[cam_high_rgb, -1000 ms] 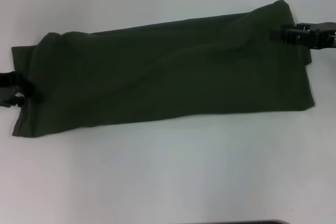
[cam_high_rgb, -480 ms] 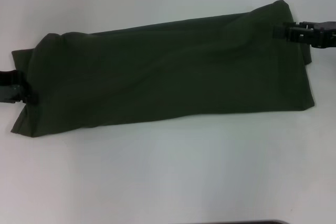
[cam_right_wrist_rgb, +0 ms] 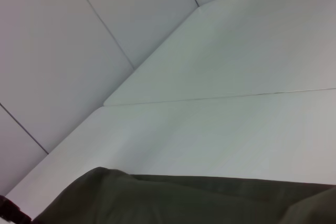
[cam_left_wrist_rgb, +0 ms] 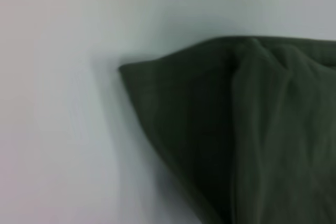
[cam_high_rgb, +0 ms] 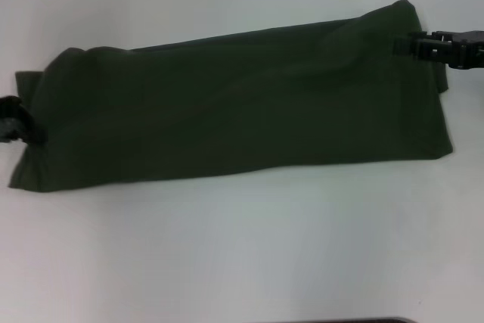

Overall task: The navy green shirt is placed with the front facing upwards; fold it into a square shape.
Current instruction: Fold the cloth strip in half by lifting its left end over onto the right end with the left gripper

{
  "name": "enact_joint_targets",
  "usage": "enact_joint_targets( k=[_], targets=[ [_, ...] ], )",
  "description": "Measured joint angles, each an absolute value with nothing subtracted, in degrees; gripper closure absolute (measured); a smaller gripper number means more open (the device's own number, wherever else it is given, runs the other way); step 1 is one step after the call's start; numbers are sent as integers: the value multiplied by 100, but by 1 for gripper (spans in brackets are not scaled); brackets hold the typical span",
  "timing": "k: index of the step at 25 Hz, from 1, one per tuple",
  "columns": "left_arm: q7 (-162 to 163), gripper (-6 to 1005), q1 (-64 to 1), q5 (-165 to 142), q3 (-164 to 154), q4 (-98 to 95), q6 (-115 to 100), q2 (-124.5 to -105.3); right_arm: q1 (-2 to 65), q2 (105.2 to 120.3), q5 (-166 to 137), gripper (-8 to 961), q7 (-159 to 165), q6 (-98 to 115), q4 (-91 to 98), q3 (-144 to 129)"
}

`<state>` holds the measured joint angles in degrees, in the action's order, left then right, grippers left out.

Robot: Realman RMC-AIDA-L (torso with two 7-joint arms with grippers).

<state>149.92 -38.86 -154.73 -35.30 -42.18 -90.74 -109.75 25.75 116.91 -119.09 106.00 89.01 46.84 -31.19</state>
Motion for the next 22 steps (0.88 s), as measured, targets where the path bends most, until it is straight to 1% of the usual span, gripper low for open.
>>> enact_joint_targets(
  k=[4, 9, 17, 22],
  targets=[
    [15183, 968, -3725, -15506, -3502, -4732, -9141, -11006, 2580, 11702, -11911, 433, 10600, 8885, 4684, -3120],
    [15267, 967, -3652, -15523, -3455, -5052, -9201, -10985, 2581, 11720, -11915, 432, 10600, 8885, 4684, -3120],
    [15232, 967, -3622, -15491, -3310, -5194, -9318, -10961, 2575, 11717, -11909, 431, 10600, 8888, 4685, -3120],
    [14765, 967, -3609, -14977, -3194, -5180, -9792, -11011, 2588, 11715, -11908, 433, 10600, 8885, 4685, -3120]
  ],
)
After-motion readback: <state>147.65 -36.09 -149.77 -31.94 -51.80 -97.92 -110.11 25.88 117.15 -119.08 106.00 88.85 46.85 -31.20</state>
